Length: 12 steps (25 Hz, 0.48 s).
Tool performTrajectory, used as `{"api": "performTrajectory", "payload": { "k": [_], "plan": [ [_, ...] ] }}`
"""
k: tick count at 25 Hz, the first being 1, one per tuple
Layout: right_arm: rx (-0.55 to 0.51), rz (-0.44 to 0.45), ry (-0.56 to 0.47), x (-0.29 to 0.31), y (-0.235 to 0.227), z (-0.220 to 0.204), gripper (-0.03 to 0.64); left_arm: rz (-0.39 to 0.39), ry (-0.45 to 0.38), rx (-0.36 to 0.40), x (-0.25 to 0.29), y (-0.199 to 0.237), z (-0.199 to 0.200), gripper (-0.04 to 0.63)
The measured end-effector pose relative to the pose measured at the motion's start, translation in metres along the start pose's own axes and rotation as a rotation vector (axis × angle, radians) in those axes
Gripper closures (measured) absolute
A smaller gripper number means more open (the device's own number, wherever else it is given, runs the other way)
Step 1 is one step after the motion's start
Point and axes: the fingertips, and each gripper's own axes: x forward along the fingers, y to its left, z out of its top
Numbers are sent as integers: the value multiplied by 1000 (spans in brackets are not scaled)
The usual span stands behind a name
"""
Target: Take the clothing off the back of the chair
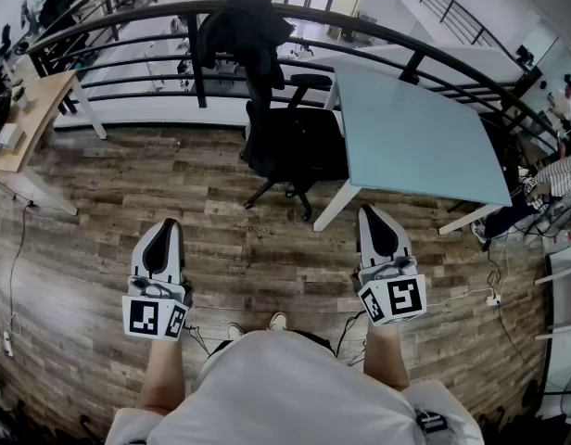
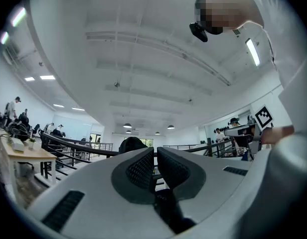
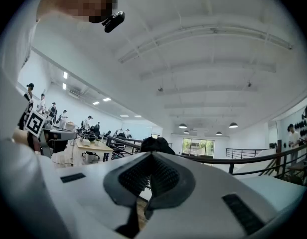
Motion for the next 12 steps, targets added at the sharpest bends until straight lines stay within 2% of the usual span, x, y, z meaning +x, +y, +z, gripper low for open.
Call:
{"api": "performTrajectory", "payload": {
  "k": [6,12],
  "plan": [
    [6,27,1,7,-13,-4,597,16,-3,11,10,-9,3,555],
    [93,139,8,21,-22,-21,597,61,14,30,14,-18,-2,555]
  ]
}}
